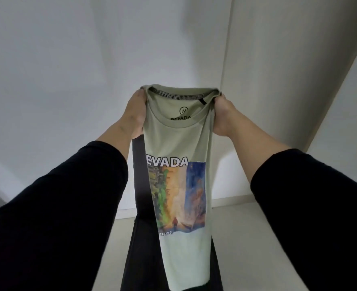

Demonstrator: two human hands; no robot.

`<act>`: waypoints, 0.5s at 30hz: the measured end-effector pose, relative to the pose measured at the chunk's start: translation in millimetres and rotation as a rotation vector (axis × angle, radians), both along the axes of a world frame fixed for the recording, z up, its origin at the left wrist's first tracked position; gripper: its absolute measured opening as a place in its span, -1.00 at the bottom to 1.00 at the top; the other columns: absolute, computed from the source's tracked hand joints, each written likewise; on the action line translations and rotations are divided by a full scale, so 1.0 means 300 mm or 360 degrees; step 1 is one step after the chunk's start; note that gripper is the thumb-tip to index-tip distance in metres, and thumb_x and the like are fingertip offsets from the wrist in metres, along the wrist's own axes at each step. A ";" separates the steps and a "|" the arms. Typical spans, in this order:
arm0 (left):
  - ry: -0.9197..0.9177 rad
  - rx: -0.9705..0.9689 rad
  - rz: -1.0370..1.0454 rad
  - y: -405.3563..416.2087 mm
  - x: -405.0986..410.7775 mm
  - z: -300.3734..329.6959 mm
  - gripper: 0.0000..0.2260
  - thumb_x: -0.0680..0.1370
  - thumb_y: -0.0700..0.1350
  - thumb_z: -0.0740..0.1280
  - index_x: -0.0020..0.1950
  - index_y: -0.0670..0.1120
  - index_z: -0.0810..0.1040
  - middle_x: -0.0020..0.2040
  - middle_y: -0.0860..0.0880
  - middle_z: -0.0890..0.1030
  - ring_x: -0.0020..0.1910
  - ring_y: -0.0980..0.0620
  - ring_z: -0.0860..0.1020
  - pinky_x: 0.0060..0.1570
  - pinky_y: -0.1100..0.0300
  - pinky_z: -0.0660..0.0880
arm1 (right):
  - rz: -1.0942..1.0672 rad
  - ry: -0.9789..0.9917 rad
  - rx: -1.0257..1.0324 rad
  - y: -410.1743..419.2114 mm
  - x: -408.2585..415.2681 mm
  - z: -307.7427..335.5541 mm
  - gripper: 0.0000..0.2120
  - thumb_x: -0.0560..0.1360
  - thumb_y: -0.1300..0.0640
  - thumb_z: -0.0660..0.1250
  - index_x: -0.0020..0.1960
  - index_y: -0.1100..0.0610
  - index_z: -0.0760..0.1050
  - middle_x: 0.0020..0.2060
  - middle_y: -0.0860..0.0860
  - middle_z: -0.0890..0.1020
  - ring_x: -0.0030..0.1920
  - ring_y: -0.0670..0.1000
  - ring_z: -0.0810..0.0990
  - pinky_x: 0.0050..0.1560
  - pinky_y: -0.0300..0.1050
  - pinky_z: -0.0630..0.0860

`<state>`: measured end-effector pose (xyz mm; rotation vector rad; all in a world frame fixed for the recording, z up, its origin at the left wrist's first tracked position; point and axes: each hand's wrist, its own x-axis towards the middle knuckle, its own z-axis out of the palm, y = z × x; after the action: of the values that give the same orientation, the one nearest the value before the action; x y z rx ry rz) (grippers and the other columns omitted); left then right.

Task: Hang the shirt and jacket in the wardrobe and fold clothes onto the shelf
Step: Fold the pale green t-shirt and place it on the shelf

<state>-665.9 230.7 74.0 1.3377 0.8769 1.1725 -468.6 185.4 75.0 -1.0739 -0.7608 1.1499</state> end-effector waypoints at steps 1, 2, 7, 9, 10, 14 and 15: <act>-0.0019 0.0025 -0.0008 0.006 0.000 0.017 -0.68 0.65 0.05 0.01 -0.07 0.00 0.51 -0.13 0.00 0.60 -0.09 0.01 0.56 -0.07 0.12 0.53 | 0.0013 0.0006 0.0004 0.001 0.000 0.015 -0.64 0.63 0.05 -0.04 0.35 0.11 0.33 0.02 0.14 0.61 -0.18 0.10 0.60 -0.25 -0.13 0.59; -0.0026 0.0055 -0.0021 0.013 -0.002 0.031 -0.68 0.65 0.06 0.01 -0.05 -0.01 0.51 -0.12 0.00 0.61 -0.07 0.01 0.57 -0.06 0.11 0.53 | 0.0042 0.0006 -0.0001 0.000 -0.002 0.030 -0.65 0.64 0.04 -0.04 0.32 0.11 0.36 -0.08 0.12 0.62 -0.22 0.08 0.60 -0.26 -0.15 0.59; -0.0056 0.0056 -0.0138 -0.003 -0.028 0.017 -0.72 0.66 0.04 0.04 0.03 -0.06 0.49 -0.11 -0.01 0.61 -0.11 0.03 0.58 -0.10 0.19 0.56 | 0.0126 -0.0018 -0.0039 -0.020 -0.033 0.015 -0.52 0.65 -0.03 -0.03 0.35 0.22 0.45 0.01 0.15 0.64 -0.12 0.11 0.65 -0.14 -0.11 0.62; -0.0026 0.0019 -0.0173 -0.032 -0.043 -0.029 -0.72 0.66 0.04 0.06 -0.03 -0.05 0.49 -0.15 0.01 0.61 -0.15 0.05 0.58 -0.13 0.21 0.55 | 0.0122 -0.0007 -0.0073 -0.047 -0.046 -0.036 -0.52 0.65 -0.02 -0.03 0.36 0.23 0.45 0.09 0.18 0.63 -0.07 0.13 0.65 -0.05 -0.06 0.62; -0.0016 -0.0008 -0.0182 -0.047 -0.050 -0.060 -0.71 0.66 0.04 0.06 -0.03 -0.05 0.51 -0.13 0.01 0.62 -0.13 0.05 0.59 -0.11 0.20 0.55 | 0.0114 -0.0002 -0.0103 -0.066 -0.053 -0.069 -0.52 0.65 -0.01 -0.03 0.37 0.22 0.45 0.12 0.18 0.62 -0.04 0.14 0.64 0.00 -0.04 0.60; -0.0043 -0.0208 -0.0202 -0.148 -0.077 -0.227 -0.62 0.67 0.03 0.04 0.25 -0.11 0.54 0.05 -0.05 0.67 -0.01 0.03 0.65 -0.08 0.21 0.57 | 0.0105 0.0000 -0.0275 -0.180 -0.088 -0.233 -0.55 0.65 0.01 -0.01 0.37 0.20 0.45 0.12 0.16 0.63 -0.08 0.11 0.65 -0.09 -0.05 0.63; -0.0043 -0.0255 -0.0211 -0.186 -0.083 -0.272 -0.63 0.67 0.03 0.05 0.26 -0.12 0.53 0.04 -0.04 0.67 -0.04 0.03 0.65 -0.09 0.21 0.56 | 0.0111 -0.0004 -0.0321 -0.217 -0.096 -0.276 -0.55 0.65 0.01 -0.02 0.36 0.20 0.45 0.11 0.15 0.63 -0.09 0.10 0.65 -0.10 -0.06 0.63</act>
<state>-690.9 174.8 -7.6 1.2281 0.8317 0.9946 -497.4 120.4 -7.6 -1.2243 -0.6997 1.3058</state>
